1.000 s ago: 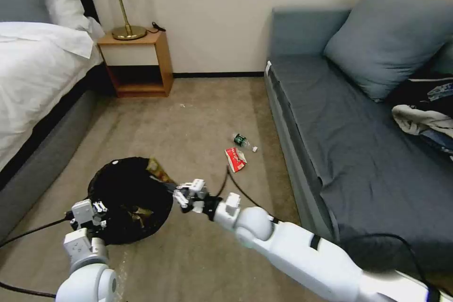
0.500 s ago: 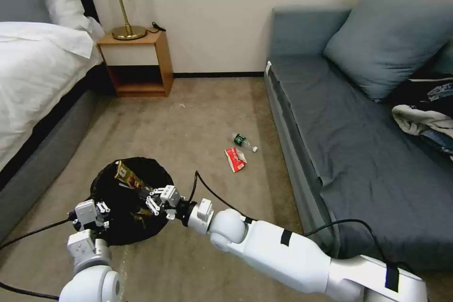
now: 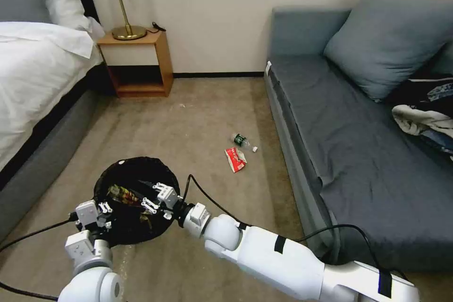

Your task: Pick up the trash bin, then pick up the garbage on the floor and place it into the trash bin.

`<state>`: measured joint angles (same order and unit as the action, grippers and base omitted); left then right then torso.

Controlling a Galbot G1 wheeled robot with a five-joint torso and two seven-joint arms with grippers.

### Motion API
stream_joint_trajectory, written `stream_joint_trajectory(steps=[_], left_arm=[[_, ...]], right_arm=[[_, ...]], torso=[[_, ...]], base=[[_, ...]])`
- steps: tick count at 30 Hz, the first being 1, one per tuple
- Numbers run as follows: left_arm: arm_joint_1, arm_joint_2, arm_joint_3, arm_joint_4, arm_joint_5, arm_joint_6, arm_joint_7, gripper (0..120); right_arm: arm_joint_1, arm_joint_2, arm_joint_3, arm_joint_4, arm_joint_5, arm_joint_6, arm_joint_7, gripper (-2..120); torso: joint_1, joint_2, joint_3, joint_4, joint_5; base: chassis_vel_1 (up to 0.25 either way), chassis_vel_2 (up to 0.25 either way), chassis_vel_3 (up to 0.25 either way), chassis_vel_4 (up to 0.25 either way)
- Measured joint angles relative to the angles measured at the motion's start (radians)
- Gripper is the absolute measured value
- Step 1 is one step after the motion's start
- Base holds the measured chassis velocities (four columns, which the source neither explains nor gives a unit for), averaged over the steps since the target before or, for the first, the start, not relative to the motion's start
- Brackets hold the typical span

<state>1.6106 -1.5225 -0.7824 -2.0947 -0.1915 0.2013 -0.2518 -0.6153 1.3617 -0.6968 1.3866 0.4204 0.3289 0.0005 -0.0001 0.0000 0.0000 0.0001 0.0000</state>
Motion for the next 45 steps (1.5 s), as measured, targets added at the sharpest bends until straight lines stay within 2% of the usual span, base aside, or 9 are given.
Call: stream_joint_trajectory(steps=[4,10,14,17,21,24,26,33,45], left_arm=[[-0.001,0.010,-0.007,0.000,-0.007,0.000,0.000,5],[-0.007,0.029,-0.014,0.011,-0.006,-0.005,-0.002,5],[-0.007,0.033,-0.015,0.013,-0.006,-0.007,-0.004,5],[-0.015,0.045,-0.016,0.014,-0.010,-0.009,-0.007,5],[-0.021,0.053,-0.022,0.010,-0.024,-0.009,-0.010,5],[-0.023,0.057,-0.024,0.005,-0.035,-0.008,-0.013,5],[-0.022,0.062,-0.028,-0.001,-0.042,-0.007,-0.014,5],[0.005,0.079,-0.036,0.000,-0.042,-0.023,-0.017,5],[0.038,0.091,-0.035,0.006,-0.038,-0.056,-0.023,5]], right_arm=[[-0.013,-0.039,0.052,0.036,-0.017,0.006,-0.005,65],[-0.109,-0.152,0.228,0.137,-0.155,0.010,0.150,88],[-0.151,-0.177,0.293,0.176,-0.189,0.006,0.180,95],[-0.349,-0.214,0.537,0.330,-0.310,-0.022,0.213,100],[-0.505,-0.199,0.752,0.440,-0.344,-0.019,0.164,100],[-0.629,-0.164,0.913,0.464,-0.376,0.043,0.084,100],[-0.740,-0.118,1.063,0.461,-0.410,0.131,0.013,100],[-0.926,-0.079,1.183,0.465,-0.405,0.264,-0.051,100],[-1.031,-0.011,1.227,0.489,-0.401,0.298,-0.043,100]], torso=[[0.000,0.000,0.000,0.0001,0.0001],[0.000,0.000,0.000,-0.0002,0.0001],[0.000,0.000,0.000,0.0000,0.0002],[0.000,0.000,0.000,-0.0001,0.0003],[0.000,0.000,0.000,0.0000,0.0004],[0.000,0.000,0.000,-0.0002,0.0002],[0.000,0.000,0.000,-0.0001,-0.0001],[0.000,0.000,0.000,-0.0001,0.0002],[0.000,0.000,0.000,0.0000,-0.0001]], base=[[0.000,0.000,0.000,0.000],[0.000,0.000,0.000,0.000],[0.000,0.000,0.000,0.000],[0.000,0.000,0.000,0.000],[0.000,0.000,0.000,0.000],[0.000,0.000,0.000,0.000],[0.000,0.000,0.000,0.000],[0.000,0.000,0.000,0.000],[0.000,0.000,0.000,0.000]])
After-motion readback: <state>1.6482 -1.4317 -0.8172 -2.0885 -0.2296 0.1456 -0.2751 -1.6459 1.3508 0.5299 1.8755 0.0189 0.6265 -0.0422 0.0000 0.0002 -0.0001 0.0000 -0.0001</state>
